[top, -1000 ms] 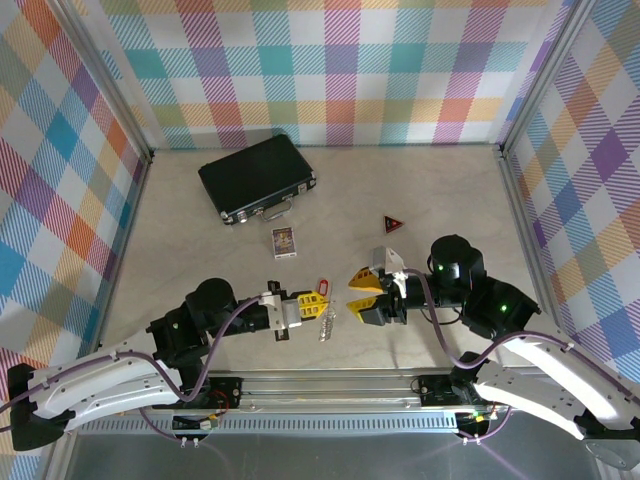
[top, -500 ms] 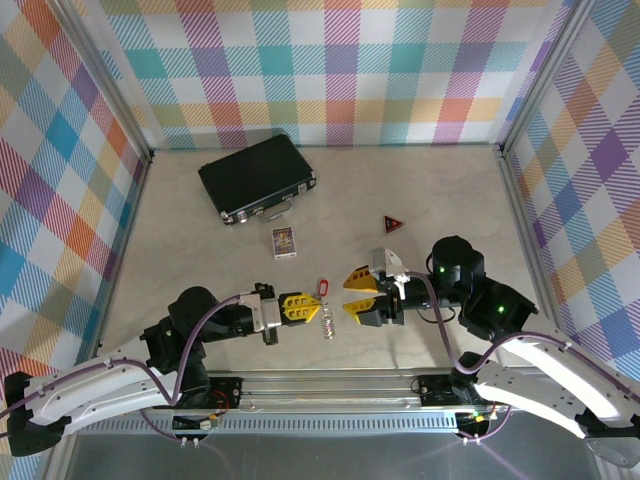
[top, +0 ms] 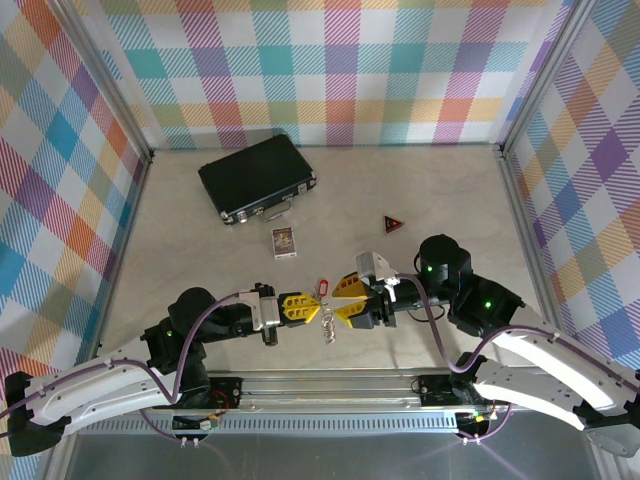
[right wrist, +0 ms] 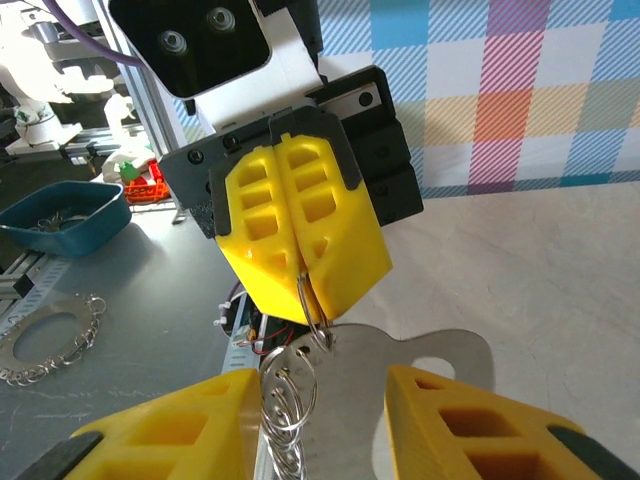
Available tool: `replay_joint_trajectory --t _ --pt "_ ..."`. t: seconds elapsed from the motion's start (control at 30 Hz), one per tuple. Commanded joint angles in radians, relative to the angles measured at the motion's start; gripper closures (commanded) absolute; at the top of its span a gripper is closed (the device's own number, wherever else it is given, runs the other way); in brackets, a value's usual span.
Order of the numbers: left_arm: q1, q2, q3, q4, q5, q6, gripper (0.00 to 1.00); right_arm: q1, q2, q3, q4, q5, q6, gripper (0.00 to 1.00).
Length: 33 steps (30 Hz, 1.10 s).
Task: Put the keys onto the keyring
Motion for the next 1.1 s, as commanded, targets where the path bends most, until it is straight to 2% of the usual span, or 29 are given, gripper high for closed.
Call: replay_joint_trajectory --t 0.0,0.23,0.53,0.9,1.07 --pt "-0.010 -0.007 -0.007 0.073 0.025 -0.009 1.00 0.013 0.006 0.013 0.046 -0.019 0.006 0.65" --pt "-0.010 -0.001 -0.011 0.083 0.028 -0.017 1.00 0.034 0.017 0.008 0.064 0.028 -0.005 0.68" --pt "-0.010 0.004 -0.017 0.088 0.027 -0.021 1.00 0.046 0.036 0.010 0.085 0.029 -0.008 0.77" --pt "-0.010 -0.007 -0.029 0.089 0.014 -0.025 1.00 0.060 0.050 0.035 0.030 0.050 -0.042 0.97" --pt "-0.010 -0.005 -0.032 0.073 -0.022 -0.020 1.00 0.071 0.052 0.069 -0.043 0.077 -0.085 1.00"
